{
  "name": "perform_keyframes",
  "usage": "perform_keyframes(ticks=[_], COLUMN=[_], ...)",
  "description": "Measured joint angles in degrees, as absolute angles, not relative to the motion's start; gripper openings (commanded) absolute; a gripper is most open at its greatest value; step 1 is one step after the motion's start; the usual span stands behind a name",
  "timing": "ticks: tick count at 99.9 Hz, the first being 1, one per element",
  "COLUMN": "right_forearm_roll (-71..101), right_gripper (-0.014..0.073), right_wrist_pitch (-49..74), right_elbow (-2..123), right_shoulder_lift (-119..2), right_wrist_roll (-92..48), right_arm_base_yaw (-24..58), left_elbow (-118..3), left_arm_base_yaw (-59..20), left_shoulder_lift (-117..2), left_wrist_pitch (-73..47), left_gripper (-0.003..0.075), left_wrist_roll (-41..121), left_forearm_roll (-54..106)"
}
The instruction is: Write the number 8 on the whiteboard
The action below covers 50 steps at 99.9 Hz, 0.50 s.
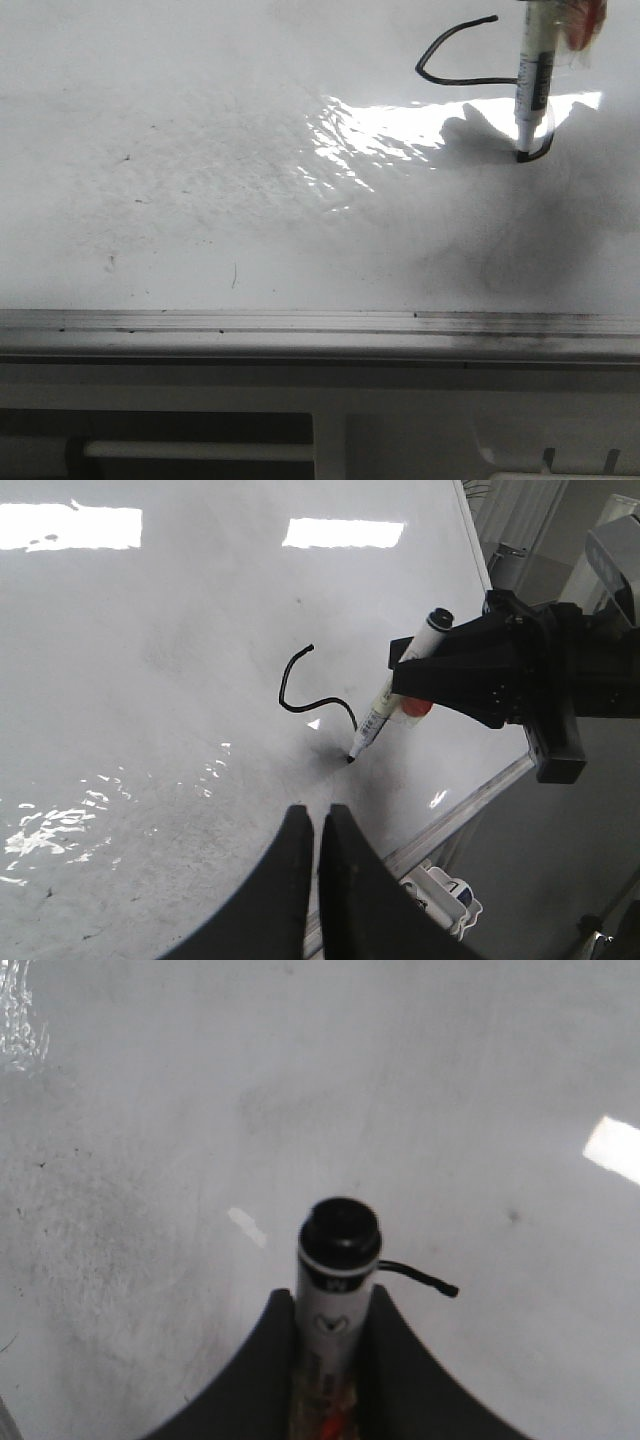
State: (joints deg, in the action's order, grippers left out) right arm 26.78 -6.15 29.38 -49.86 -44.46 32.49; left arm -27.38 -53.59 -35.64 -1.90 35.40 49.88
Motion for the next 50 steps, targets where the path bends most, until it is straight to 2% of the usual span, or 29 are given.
perform_keyframes(ticks=[50], right_forearm_roll=[27.0], right_gripper=[-0.0065], right_wrist_pitch=[-11.8], right_elbow=[37.5], right_shoulder_lift=[-55.2], right_wrist_roll=[-49.2], right_arm_base_yaw=[30.3], left_elbow=[-27.4], left_arm_base_yaw=[-53.6], left_shoulder_lift=[-35.6], left_wrist_pitch=[-1.9], left_gripper=[-0.002], left_wrist_roll=[35.4], left_forearm_roll=[49.9])
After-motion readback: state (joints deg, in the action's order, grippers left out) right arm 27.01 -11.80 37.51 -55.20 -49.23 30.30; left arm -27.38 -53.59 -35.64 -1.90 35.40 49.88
